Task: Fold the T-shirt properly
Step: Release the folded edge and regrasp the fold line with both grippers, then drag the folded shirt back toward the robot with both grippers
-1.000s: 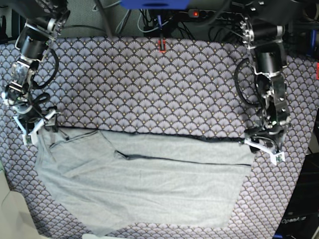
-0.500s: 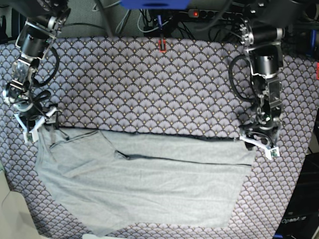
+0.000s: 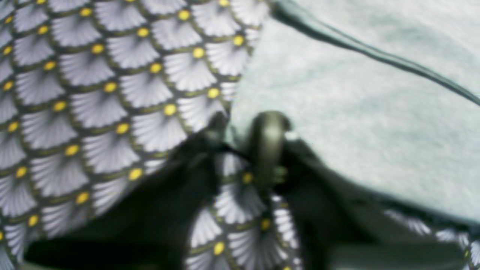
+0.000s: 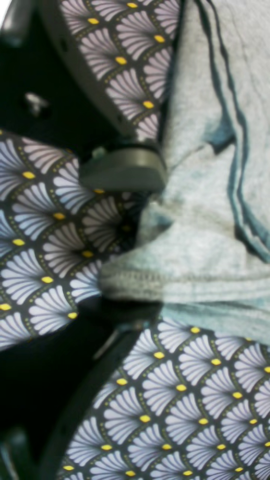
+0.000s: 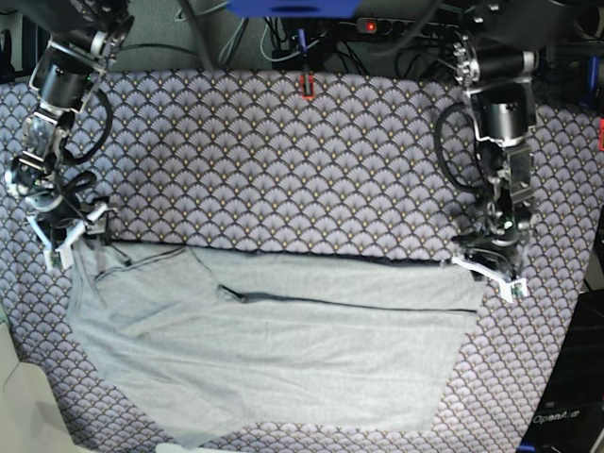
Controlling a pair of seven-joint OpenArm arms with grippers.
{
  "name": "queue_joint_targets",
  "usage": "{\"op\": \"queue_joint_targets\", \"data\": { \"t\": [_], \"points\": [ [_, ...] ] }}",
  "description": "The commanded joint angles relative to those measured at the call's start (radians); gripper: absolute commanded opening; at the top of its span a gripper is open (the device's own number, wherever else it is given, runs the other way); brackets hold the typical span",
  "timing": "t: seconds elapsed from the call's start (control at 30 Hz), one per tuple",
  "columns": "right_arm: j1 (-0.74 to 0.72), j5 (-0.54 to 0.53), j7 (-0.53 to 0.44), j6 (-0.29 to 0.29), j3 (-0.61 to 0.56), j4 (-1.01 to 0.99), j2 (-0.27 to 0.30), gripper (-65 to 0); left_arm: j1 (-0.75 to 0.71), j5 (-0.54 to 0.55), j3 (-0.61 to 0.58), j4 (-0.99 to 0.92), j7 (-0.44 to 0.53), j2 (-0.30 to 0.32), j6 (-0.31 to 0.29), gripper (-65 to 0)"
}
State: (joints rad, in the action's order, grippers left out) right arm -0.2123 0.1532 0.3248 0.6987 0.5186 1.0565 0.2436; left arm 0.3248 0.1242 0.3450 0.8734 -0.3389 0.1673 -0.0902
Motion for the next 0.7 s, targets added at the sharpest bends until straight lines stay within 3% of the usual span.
{"op": "queue_joint_targets", "data": {
  "t": [0.0, 0.07, 0.3, 0.57, 0.67],
  "points": [
    [-0.020, -0.014, -0.023, -0.001, 0.001, 0.020, 0.017, -33.0, 0.023, -0.004, 0.001, 0.013, 0.007, 0.011, 0.008, -61.3],
    [-0.020, -0.014, -0.023, -0.001, 0.001, 0.020, 0.017, -39.7, 0.024, -0.010, 0.001, 0.011, 0.005, 0.011, 0.008, -65.0],
    [-0.020, -0.014, -0.022, -0.001, 0.001, 0.020, 0.017, -65.0, 0.024, -0.011, 0.001, 0.017, -0.041, 0.013, 0.010, -65.0],
    [0.012, -0.013, -0.020, -0.001, 0.001, 0.044, 0.018, -65.0, -0.002, -0.004, 0.007, 0.109, -0.081, 0.022, 0.008, -65.0],
    [0.052, -0.013, -0.020, -0.001, 0.001, 0.094, 0.018, -65.0, -0.023, -0.004, 0.007, 0.174, -0.151, 0.022, 0.008, -65.0]
  ]
}}
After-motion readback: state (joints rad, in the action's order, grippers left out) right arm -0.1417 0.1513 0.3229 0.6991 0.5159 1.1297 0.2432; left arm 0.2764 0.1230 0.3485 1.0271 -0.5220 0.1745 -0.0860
